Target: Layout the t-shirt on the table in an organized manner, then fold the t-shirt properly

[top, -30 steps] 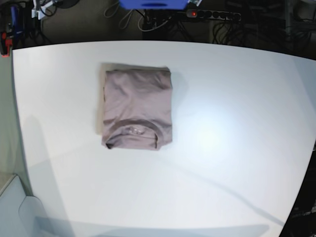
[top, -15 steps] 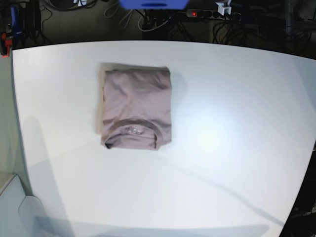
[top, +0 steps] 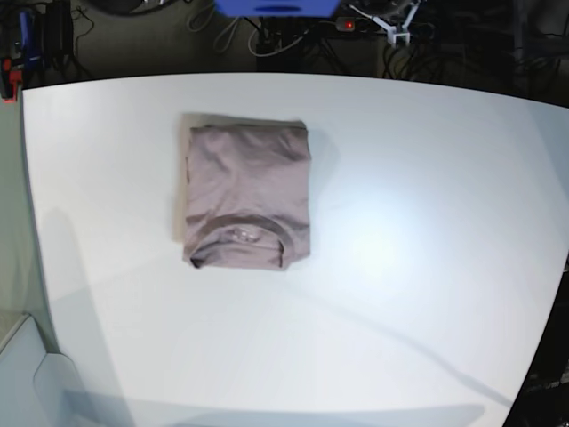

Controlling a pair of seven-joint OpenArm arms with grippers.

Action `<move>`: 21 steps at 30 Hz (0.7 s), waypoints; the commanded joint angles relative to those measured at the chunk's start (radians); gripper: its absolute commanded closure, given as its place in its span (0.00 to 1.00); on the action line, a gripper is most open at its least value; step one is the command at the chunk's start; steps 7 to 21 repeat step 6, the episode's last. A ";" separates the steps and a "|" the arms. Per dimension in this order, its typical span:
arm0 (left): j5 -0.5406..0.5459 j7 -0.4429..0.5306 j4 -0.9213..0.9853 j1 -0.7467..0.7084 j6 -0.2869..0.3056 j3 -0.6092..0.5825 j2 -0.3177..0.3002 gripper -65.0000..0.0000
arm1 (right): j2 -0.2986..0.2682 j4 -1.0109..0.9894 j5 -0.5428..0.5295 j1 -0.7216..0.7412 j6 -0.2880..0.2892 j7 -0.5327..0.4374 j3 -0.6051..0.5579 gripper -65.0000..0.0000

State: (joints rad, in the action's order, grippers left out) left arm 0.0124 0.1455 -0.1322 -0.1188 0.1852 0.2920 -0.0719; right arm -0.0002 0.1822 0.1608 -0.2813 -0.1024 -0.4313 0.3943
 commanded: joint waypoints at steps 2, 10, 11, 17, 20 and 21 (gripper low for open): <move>0.001 -0.004 0.004 -0.022 -0.025 -0.001 -0.004 1.00 | -0.011 0.000 -0.004 -0.012 -0.013 -0.013 -0.021 1.00; 0.001 -0.004 0.006 -0.009 -0.033 -0.001 0.011 1.00 | -0.022 -0.002 -0.004 0.014 -0.013 -0.005 -0.073 1.00; 0.001 -0.004 0.006 -0.009 -0.033 -0.001 0.011 1.00 | -0.022 -0.002 -0.004 0.014 -0.013 -0.005 -0.073 1.00; 0.001 -0.004 0.006 -0.009 -0.033 -0.001 0.011 1.00 | -0.022 -0.002 -0.004 0.014 -0.013 -0.005 -0.073 1.00; 0.001 -0.004 0.006 -0.009 -0.033 -0.001 0.011 1.00 | -0.022 -0.002 -0.004 0.014 -0.013 -0.005 -0.073 1.00; 0.001 -0.004 0.006 -0.009 -0.033 -0.001 0.011 1.00 | -0.022 -0.002 -0.004 0.014 -0.013 -0.005 -0.073 1.00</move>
